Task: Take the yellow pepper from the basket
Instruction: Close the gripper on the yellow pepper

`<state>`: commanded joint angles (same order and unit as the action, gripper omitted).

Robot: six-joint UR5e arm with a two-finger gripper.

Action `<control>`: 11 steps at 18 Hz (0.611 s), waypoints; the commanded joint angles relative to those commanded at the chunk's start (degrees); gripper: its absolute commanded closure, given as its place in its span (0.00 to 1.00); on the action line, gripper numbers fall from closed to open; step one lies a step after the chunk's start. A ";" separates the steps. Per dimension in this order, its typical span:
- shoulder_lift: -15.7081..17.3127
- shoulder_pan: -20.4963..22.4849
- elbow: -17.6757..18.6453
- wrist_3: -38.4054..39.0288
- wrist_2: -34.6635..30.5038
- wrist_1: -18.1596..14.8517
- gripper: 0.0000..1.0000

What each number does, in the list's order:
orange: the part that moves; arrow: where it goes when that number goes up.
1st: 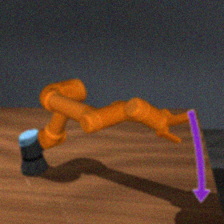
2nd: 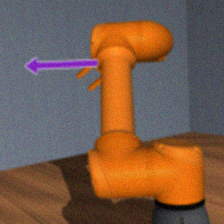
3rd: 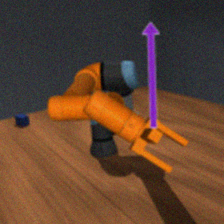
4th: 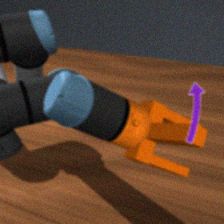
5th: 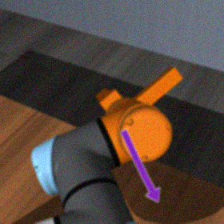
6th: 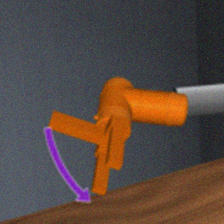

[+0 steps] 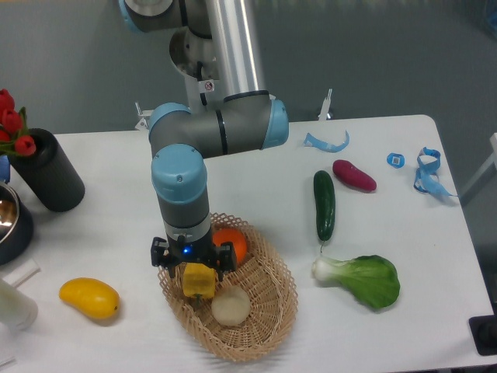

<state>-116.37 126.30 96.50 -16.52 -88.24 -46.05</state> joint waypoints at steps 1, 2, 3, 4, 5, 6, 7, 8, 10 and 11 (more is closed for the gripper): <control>-0.17 0.00 0.17 0.00 0.00 0.00 0.00; -0.26 0.00 0.18 0.00 0.00 0.00 0.00; -0.44 0.00 0.09 -0.09 0.00 0.09 0.00; -0.53 0.00 0.00 -0.09 0.00 0.09 0.00; -0.62 0.00 0.09 -0.09 0.00 0.09 0.00; -0.70 0.00 0.17 -0.09 0.00 0.09 0.00; -0.70 0.00 0.18 0.00 0.00 0.09 0.00; -0.88 0.00 0.18 -0.09 0.00 0.09 0.00; -1.14 -0.09 0.18 -0.09 0.00 0.09 0.00; -1.23 -0.09 0.18 -0.09 0.00 0.09 0.00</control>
<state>-117.60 126.21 96.68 -16.61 -88.24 -45.97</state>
